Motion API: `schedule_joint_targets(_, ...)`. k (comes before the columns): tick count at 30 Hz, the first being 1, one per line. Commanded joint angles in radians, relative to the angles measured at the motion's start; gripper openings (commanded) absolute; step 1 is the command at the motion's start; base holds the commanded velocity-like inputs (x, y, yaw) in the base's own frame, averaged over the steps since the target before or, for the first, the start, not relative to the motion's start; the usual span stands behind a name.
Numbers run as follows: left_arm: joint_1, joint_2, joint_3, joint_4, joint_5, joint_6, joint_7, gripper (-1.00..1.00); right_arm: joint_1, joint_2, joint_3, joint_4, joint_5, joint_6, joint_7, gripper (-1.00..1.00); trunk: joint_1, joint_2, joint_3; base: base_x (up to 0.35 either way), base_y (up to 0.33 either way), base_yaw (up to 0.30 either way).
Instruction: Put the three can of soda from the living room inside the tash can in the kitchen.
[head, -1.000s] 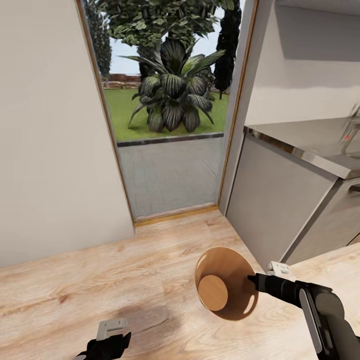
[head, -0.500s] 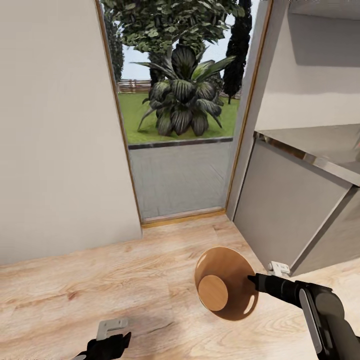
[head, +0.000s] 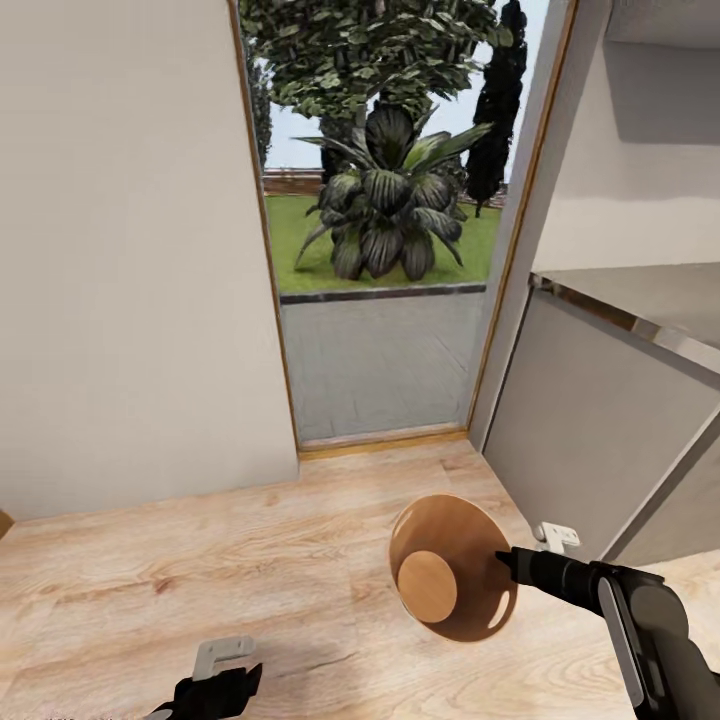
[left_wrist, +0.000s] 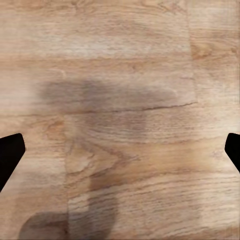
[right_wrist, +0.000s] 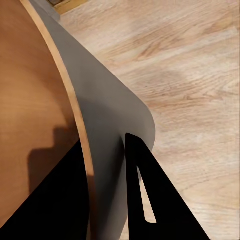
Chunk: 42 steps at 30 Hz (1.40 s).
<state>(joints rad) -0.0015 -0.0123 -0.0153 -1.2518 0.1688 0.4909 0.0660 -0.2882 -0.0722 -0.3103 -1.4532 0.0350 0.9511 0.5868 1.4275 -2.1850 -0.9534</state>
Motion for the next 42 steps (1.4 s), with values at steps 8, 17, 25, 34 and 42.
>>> schedule_joint_targets(8, 0.0, 0.0, 0.0, 0.0, 0.0, 0.0, 0.0, 1.0, 0.0, 0.0, 0.0, -0.001, -0.029, 0.008, 0.004, -1.0, 0.0, 0.0, 0.012, 0.0, 0.0, 0.137)
schedule_joint_targets(17, 0.0, 0.0, 0.0, 0.0, 0.001, 0.0, 0.0, 1.0, 0.0, -0.001, 0.0, -0.001, -0.04, 0.036, 0.005, -1.0, 0.0, 0.0, 0.019, 0.0, 0.0, 0.081)
schedule_joint_targets(25, 0.0, 0.0, 0.0, -0.001, 0.001, 0.0, 0.0, 1.0, 0.0, 0.0, 0.0, -0.001, -0.039, 0.047, 0.004, -1.0, 0.0, 0.0, 0.019, 0.0, 0.0, 0.259)
schedule_joint_targets(34, 0.0, 0.0, 0.0, -0.001, 0.001, 0.0, 0.0, 1.0, 0.0, 0.0, 0.002, -0.001, -0.034, 0.045, 0.004, -1.0, 0.0, 0.0, 0.019, 0.0, 0.0, 0.29)
schedule_joint_targets(42, 0.0, 0.0, 0.0, -0.002, 0.0, -0.001, 0.0, 1.0, 0.0, 0.002, 0.002, -0.001, -0.03, 0.041, 0.002, -1.0, 0.0, 0.0, 0.019, 0.0, 0.0, 0.286)
